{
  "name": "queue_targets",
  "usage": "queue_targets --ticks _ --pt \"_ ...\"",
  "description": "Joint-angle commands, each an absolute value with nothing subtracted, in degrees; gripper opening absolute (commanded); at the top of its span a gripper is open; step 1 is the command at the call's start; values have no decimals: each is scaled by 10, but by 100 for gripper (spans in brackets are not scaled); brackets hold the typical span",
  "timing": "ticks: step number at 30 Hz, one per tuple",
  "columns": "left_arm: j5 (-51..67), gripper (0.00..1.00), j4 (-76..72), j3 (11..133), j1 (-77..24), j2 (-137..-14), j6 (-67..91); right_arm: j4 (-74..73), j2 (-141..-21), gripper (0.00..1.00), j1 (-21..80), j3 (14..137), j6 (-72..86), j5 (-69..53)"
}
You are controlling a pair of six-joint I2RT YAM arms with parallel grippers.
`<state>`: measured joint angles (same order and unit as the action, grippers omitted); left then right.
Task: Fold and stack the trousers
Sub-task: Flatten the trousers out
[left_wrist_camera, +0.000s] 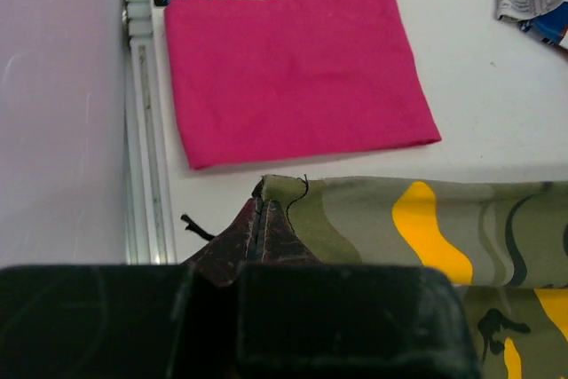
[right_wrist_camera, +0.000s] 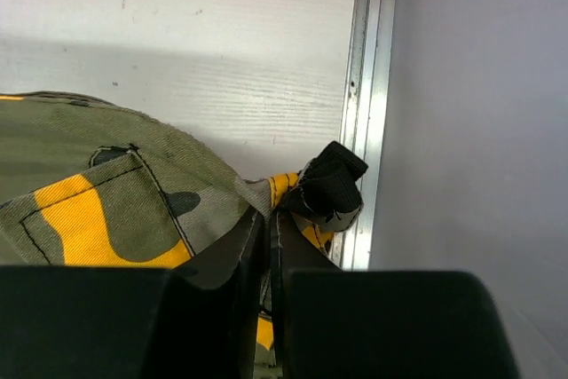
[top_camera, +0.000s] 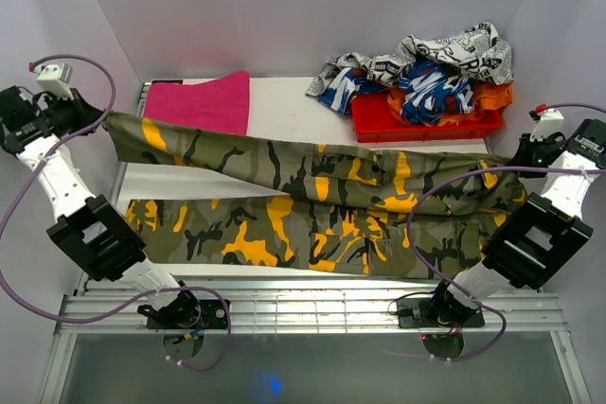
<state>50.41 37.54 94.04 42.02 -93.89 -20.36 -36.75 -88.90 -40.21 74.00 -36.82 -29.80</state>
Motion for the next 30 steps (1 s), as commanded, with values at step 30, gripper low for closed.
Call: queue_targets --ticks 30 --pt "377 0 148 722 366 -850 -171 -179 -874 8 -414 700 -309 -306"
